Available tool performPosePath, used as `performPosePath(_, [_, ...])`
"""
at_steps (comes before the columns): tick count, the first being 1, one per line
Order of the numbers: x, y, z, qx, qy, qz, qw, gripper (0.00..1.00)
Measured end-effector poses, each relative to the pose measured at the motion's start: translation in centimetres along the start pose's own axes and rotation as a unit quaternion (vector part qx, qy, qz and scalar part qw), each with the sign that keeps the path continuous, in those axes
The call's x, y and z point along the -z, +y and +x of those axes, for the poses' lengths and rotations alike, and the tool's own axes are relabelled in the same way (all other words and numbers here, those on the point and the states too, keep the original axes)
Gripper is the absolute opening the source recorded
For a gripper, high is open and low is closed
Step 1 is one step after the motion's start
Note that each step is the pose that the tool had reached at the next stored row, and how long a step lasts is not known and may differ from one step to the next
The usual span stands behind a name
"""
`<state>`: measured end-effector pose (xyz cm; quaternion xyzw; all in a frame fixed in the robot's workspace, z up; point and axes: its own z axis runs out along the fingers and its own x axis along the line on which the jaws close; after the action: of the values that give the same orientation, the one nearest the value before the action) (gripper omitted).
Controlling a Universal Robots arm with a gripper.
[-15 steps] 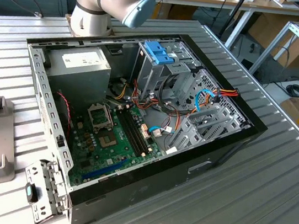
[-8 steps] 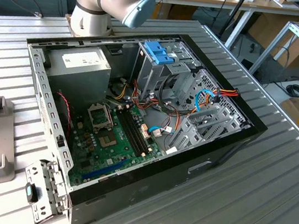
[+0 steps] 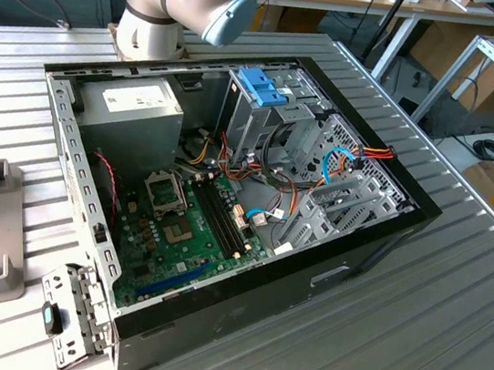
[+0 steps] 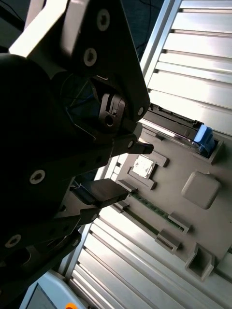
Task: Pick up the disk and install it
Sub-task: 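Pick up the disk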
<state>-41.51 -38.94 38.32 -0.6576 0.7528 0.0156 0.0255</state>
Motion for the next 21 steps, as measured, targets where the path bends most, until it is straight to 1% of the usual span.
performPosePath(21, [-0.51,0.01,0.03,0.000,0.0000,0.0000,1.0000,0.48])
